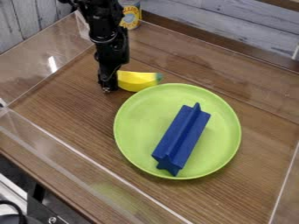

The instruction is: Remove the banana from inside the green plate and put it on the table

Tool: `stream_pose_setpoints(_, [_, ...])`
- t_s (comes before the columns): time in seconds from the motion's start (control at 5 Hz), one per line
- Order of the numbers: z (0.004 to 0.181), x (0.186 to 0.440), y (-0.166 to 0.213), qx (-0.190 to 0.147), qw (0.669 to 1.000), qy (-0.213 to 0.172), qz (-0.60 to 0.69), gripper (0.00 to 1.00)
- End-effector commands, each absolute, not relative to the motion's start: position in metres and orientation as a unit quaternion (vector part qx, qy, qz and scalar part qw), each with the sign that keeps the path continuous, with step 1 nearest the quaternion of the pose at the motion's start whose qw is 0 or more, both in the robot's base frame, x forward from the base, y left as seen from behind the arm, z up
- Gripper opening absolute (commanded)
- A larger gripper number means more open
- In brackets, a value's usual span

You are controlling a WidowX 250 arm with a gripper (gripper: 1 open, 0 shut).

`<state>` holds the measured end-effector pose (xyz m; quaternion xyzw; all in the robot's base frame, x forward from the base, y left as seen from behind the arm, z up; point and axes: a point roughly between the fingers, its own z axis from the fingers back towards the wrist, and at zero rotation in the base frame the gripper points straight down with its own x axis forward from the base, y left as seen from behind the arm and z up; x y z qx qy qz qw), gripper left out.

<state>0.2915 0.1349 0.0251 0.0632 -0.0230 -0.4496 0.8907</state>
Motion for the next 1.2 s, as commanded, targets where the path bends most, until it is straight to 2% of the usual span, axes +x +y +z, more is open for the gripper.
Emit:
stream_pose_setpoints(0.0, [0.031, 0.294, 0.137, 0.063, 0.895, -0.027, -0.441, 1.0])
stream_pose_setpoints(0.2, [0.035, 0.295, 0.133, 0.053, 0.9, -0.026, -0.432, 1.0])
stream_pose_setpoints(1.0, [0.07, 0.311, 0.11, 0.044, 0.917, -0.032, -0.395, 1.0])
